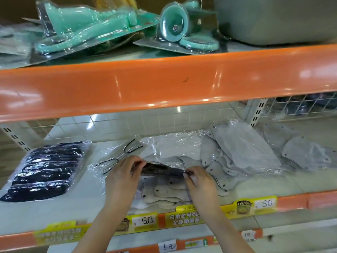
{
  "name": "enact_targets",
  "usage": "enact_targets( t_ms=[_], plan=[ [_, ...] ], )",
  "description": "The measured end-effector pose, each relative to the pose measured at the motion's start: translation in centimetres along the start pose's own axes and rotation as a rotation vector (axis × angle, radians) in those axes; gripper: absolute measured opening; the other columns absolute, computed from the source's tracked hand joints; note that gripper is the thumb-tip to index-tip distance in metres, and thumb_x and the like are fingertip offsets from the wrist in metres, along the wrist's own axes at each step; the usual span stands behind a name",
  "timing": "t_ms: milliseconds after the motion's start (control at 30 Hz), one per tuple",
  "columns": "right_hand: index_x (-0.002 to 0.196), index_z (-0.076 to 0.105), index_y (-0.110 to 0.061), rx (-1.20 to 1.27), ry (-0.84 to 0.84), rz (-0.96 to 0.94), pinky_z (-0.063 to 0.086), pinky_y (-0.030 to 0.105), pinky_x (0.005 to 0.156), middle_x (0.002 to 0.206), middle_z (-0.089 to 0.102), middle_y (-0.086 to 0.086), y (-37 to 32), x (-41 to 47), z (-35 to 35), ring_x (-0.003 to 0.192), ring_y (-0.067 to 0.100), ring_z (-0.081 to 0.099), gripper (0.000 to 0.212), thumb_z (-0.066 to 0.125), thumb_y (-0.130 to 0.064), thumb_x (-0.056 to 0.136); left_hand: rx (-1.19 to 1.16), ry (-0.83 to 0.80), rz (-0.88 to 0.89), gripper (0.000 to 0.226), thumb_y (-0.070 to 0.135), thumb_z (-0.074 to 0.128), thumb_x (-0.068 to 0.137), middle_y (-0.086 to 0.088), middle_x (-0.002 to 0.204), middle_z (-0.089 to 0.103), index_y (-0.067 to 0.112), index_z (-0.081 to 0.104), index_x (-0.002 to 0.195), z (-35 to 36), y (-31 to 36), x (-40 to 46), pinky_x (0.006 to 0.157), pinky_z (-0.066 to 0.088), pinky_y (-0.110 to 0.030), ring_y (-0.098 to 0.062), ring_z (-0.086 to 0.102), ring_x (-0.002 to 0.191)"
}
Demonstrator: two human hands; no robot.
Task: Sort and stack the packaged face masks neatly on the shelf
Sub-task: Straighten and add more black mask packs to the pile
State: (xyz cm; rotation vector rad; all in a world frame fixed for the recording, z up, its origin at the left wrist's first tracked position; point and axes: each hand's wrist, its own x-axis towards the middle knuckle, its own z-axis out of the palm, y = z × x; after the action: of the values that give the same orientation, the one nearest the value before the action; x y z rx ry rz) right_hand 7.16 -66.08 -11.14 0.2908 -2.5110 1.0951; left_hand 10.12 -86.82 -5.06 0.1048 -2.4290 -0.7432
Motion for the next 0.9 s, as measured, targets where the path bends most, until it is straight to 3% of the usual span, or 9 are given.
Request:
enact_targets(
  t_ms=[67, 133, 200, 300, 433, 500, 600, 733, 900],
  plan=[
    [0.088, 0.062, -0.019, 0.135, -0.001, 0.084, 0.044, 0.017, 0.068, 0.08, 0.063, -0.009, -0.2, 0.5, -0.9, 0.073, 0.002, 0.058, 0.007, 0.066, -0.014, 0.088, -0.077, -0.062, -0.187, 0.006, 0.024, 0.068, 0.087, 0.014, 0.077, 0.059, 0.022, 0.063, 0.086, -0.4, 0.1, 0.2, 0.062, 0.041, -0.027, -0.013, 0.057, 0.074],
    [0.086, 0.057, -0.022, 0.292, 0.01, 0.186, 0.039, 0.008, 0.063, 0.075, 0.061, -0.012, -0.7, 1.2, -1.9, 0.068, -0.003, 0.056, 0.016, 0.067, -0.009, 0.088, -0.201, -0.048, -0.267, 0.016, 0.019, 0.068, 0.088, 0.014, 0.076, 0.06, 0.029, 0.057, 0.08, -0.6, 0.0, 0.3, 0.067, 0.042, -0.022, -0.009, 0.059, 0.074],
    [0.083, 0.058, -0.022, 0.451, 0.043, 0.261, 0.042, 0.01, 0.065, 0.077, 0.064, -0.009, -1.0, 2.0, -2.6, 0.07, -0.003, 0.058, 0.02, 0.064, -0.004, 0.088, -0.296, -0.019, -0.298, 0.026, 0.014, 0.066, 0.088, 0.014, 0.074, 0.063, 0.034, 0.056, 0.075, -0.6, -0.1, 0.4, 0.063, 0.04, -0.009, 0.001, 0.059, 0.066],
    [0.083, 0.059, -0.026, 0.523, 0.044, 0.317, 0.046, 0.016, 0.069, 0.082, 0.066, -0.005, -1.2, 2.7, -3.3, 0.075, 0.003, 0.06, 0.021, 0.062, -0.006, 0.09, -0.388, -0.023, -0.352, 0.027, 0.008, 0.062, 0.091, 0.007, 0.07, 0.065, 0.031, 0.059, 0.077, -0.3, -0.4, 0.2, 0.059, 0.045, -0.013, -0.004, 0.059, 0.059],
    [0.083, 0.059, -0.026, 0.559, 0.033, 0.348, 0.044, 0.01, 0.066, 0.083, 0.065, -0.005, -1.7, 2.9, -3.4, 0.073, 0.0, 0.059, 0.021, 0.061, -0.007, 0.091, -0.363, -0.009, -0.371, 0.022, 0.004, 0.06, 0.09, 0.011, 0.071, 0.065, 0.026, 0.061, 0.083, -0.1, -0.7, -0.2, 0.056, 0.041, -0.009, -0.007, 0.059, 0.061],
    [0.084, 0.06, -0.025, 0.556, 0.025, 0.364, 0.044, 0.009, 0.065, 0.083, 0.065, -0.006, -2.0, 3.0, -3.2, 0.076, 0.003, 0.06, 0.019, 0.061, -0.008, 0.091, -0.185, 0.023, -0.239, 0.018, 0.006, 0.06, 0.091, 0.011, 0.089, 0.066, 0.022, 0.064, 0.097, 0.0, -1.1, -0.6, 0.069, 0.045, -0.017, -0.015, 0.063, 0.081],
    [0.082, 0.06, -0.025, 0.58, 0.017, 0.416, 0.044, 0.01, 0.065, 0.083, 0.065, -0.004, -2.4, 3.0, -2.8, 0.078, 0.006, 0.06, 0.018, 0.059, -0.01, 0.092, 0.221, 0.047, 0.22, 0.034, 0.026, 0.056, 0.087, -0.01, 0.112, 0.063, 0.008, 0.062, 0.115, 0.7, -2.8, -1.1, 0.083, 0.047, -0.041, -0.031, 0.058, 0.1],
    [0.088, 0.065, -0.016, 0.681, -0.014, 0.547, 0.047, 0.022, 0.068, 0.082, 0.067, 0.005, -3.3, 3.2, -1.5, 0.077, 0.016, 0.062, 0.009, 0.059, -0.011, 0.092, 0.288, -0.086, 0.539, 0.058, 0.054, 0.044, 0.092, -0.014, 0.122, 0.062, 0.005, 0.067, 0.114, 0.7, -3.5, -1.2, 0.102, 0.036, -0.045, -0.031, 0.049, 0.118],
    [0.093, 0.067, -0.007, 0.824, -0.119, 0.628, 0.052, 0.03, 0.071, 0.088, 0.069, 0.015, -5.3, 3.3, 0.5, 0.082, 0.023, 0.065, 0.01, 0.057, -0.005, 0.093, 0.306, -0.198, 0.581, 0.056, 0.053, 0.053, 0.082, -0.007, 0.124, 0.064, 0.012, 0.068, 0.116, -0.8, -4.7, -1.6, 0.099, 0.041, -0.041, -0.025, 0.055, 0.117]
  ],
)
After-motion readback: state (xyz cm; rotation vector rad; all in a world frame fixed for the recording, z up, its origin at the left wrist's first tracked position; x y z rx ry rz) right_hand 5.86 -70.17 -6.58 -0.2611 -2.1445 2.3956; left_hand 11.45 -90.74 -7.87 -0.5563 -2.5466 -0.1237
